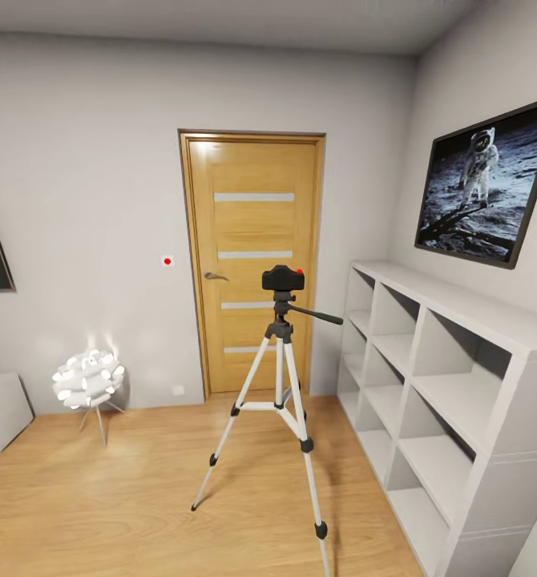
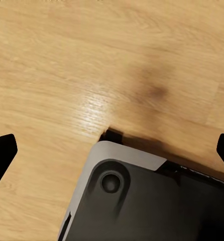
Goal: Attach the digital camera to the camera tripod in the bedroom.
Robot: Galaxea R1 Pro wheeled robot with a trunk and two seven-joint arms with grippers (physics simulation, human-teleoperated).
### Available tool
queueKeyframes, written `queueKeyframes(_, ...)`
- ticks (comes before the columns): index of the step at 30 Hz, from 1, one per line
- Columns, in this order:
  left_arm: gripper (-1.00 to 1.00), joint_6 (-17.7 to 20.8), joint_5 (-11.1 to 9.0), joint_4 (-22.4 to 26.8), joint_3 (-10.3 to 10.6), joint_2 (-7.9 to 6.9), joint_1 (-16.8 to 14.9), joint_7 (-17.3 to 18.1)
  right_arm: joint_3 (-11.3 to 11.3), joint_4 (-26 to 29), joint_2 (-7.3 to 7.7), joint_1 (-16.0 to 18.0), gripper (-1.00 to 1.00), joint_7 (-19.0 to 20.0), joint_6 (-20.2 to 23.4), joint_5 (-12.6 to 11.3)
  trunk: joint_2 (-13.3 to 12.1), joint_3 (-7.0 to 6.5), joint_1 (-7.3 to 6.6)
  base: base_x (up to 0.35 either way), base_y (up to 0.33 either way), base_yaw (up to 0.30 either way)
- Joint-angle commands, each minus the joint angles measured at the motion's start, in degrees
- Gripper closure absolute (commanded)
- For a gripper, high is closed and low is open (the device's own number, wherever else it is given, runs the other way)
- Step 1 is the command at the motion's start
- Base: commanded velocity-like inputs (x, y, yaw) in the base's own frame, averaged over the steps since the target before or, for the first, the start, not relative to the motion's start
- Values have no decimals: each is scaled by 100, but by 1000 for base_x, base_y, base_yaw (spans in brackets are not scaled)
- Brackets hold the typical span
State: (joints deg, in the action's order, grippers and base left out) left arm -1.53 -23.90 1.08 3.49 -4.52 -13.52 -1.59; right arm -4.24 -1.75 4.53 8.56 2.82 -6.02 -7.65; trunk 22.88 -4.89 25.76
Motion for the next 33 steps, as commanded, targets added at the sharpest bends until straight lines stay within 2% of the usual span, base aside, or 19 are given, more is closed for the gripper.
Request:
queueKeyframes(1,-100,-14,-36,-2,38,1,-1,-15,-46,-19,3,6,-100,28,-34,-59,4,2,2,0,0,0)
queueKeyframes(33,-100,-14,-36,-2,38,4,-1,-16,-51,-19,8,6,-100,35,-59,-45,4,1,2,0,0,0)
